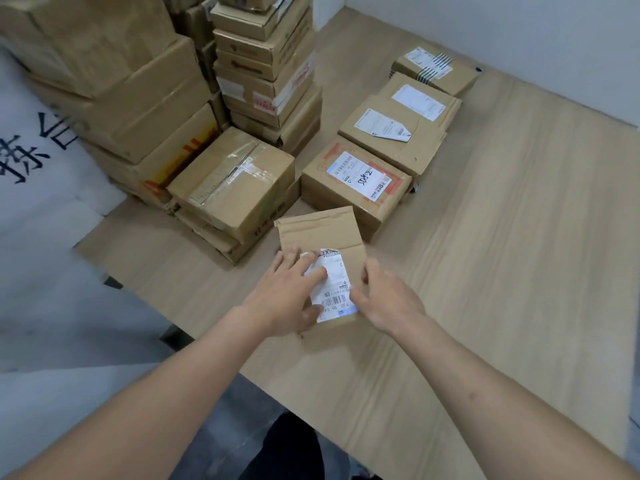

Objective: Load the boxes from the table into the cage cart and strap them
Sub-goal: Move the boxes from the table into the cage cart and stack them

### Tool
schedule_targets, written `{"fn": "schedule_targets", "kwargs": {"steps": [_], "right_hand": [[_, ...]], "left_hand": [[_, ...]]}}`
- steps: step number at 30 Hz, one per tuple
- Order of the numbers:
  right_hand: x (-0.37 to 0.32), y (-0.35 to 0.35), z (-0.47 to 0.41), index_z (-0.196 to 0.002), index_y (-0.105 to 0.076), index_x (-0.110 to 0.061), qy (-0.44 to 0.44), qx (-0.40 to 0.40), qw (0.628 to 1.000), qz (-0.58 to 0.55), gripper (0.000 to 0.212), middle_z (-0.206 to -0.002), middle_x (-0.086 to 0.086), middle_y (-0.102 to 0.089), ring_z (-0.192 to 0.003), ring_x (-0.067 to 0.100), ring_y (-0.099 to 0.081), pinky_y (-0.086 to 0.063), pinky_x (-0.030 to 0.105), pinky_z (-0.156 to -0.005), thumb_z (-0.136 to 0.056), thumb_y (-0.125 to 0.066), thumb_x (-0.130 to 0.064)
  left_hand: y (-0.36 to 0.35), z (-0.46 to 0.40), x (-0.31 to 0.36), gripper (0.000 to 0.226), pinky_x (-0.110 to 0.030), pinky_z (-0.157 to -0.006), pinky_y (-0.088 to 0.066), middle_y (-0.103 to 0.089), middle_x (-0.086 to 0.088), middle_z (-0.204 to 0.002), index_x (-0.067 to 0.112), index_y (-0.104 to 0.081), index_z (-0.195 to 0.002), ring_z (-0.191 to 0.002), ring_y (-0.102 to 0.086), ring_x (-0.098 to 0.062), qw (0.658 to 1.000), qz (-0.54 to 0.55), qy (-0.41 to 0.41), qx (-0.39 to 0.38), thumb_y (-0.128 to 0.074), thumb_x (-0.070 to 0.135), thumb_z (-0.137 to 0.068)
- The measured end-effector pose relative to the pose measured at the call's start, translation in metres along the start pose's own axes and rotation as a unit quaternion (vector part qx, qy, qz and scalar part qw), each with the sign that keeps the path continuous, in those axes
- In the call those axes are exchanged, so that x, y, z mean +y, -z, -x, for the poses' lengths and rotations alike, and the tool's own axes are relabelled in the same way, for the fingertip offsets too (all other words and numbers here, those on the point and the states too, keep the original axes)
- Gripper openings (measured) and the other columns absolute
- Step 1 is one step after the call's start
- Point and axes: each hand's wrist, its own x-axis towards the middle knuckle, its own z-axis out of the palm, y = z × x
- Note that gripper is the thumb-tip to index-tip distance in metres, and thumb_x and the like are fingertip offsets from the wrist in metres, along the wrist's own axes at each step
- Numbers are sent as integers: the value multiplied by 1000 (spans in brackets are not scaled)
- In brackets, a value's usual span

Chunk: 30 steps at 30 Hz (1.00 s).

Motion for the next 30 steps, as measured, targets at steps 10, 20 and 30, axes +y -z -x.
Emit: {"fn": "schedule_targets", "kwargs": {"steps": [10, 20, 30], "right_hand": [[0, -25, 14, -159, -16, -45, 91, -2, 987, -133, 73, -140, 4, -40, -118, 26, -56, -48, 42, -102, -99, -58, -44], [-16, -21, 25, -161, -18, -38, 80, 37, 987, -134, 77, -138, 4, -42, -120, 24, -53, -48, 41, -100, -97, -60, -49], [1, -7, 71, -161, -15, -39, 156, 32, 981, -115, 81, -142, 3, -39, -121, 22, -53, -45, 34, -95, -96, -62, -50]], "left_hand": [[-18, 23, -8, 109, -34, -109, -41, -14, -3, -164, 34, 12, -163, -140, -41, -27, 959, 241, 144, -30, -69, 53, -93], [-4, 27, -26, 121, -39, -113, -40, -17, -3, -163, 35, 17, -162, -142, -38, -25, 968, 231, 94, -33, -73, 63, -86], [-7, 81, 21, 123, -24, -104, -36, -19, 0, -161, 33, 10, -163, -143, -34, -18, 959, 253, 123, 36, -77, 64, -82]]}}
